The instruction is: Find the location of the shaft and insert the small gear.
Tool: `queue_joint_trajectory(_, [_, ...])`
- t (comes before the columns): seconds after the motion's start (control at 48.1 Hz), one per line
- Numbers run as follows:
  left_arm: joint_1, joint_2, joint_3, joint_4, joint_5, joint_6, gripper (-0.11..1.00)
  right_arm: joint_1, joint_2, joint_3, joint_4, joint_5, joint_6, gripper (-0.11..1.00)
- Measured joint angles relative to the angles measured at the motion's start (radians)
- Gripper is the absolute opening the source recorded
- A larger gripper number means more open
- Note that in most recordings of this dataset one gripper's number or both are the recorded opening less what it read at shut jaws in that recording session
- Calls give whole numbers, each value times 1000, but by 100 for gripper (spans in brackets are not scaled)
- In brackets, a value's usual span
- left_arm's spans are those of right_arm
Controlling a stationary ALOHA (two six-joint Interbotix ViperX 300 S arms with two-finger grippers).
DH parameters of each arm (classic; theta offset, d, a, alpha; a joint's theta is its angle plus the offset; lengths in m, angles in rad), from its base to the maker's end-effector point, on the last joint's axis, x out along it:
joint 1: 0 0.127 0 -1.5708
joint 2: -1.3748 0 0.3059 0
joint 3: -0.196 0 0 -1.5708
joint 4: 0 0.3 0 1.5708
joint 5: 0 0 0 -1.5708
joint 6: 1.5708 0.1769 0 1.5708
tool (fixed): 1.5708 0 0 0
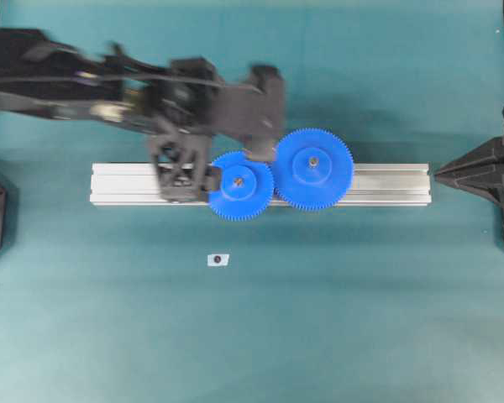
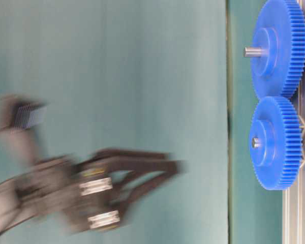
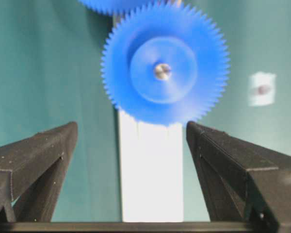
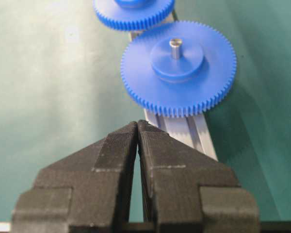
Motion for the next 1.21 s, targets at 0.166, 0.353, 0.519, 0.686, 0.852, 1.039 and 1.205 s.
queue_joint_trajectory(0.166, [-9,-87,48,0,-2,-34,91,0,0,0,-2,0,2,12])
queue_joint_trajectory(0.353, [-12,-167,133,0,-17,-71,91,0,-2,0,-2,2,3,12])
queue_joint_trajectory(0.519, [-17,-264,204,0,-126,-126,91,0,-2,-2,-2,0,15,12])
queue_joint_trajectory(0.686, [-18,-370,313,-3,-238,-184,91,0,-2,0,-2,0,15,12])
queue_joint_trajectory(0.852, [-34,-434,396,0,-268,-232,90,0,-2,0,-2,0,17,12])
queue_joint_trajectory(1.039, [-35,-505,468,-3,-327,-238,75,0,-2,-2,-2,0,17,12])
queue_joint_trajectory(1.205, [-35,-581,531,0,-440,-239,56,0,-2,0,-2,0,38,12])
